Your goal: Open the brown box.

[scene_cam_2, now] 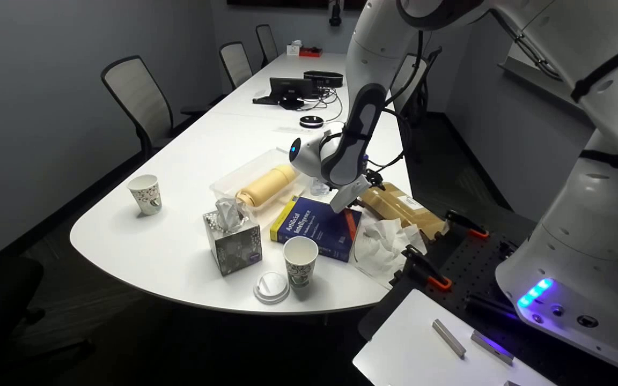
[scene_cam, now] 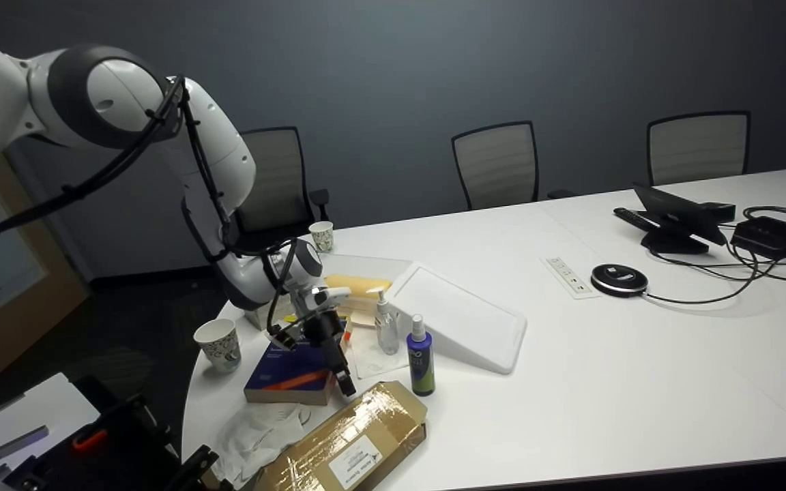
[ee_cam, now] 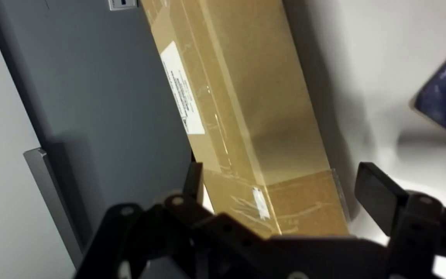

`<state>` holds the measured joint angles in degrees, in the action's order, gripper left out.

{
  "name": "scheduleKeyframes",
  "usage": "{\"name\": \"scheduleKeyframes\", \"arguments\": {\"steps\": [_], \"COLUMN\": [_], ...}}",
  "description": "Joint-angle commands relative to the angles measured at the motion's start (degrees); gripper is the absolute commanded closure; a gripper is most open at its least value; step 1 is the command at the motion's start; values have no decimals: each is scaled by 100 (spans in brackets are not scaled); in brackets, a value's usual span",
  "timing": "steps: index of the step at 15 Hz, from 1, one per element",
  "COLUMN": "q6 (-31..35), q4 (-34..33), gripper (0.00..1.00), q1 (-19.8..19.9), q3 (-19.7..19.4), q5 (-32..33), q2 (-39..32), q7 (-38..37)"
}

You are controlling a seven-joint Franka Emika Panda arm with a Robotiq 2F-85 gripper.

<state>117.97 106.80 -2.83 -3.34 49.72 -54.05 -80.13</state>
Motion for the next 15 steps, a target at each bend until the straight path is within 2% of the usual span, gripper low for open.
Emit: {"name": "scheduleKeyframes", "arguments": {"steps": [1, 15], "q6": [94, 9], "q4": [-14, 70], "gripper": [0, 0], "q1": [-42, -59], "q3": [-178, -352], "q5": [-208, -376], "q2": [-102, -92], "q7": [115, 225]}}
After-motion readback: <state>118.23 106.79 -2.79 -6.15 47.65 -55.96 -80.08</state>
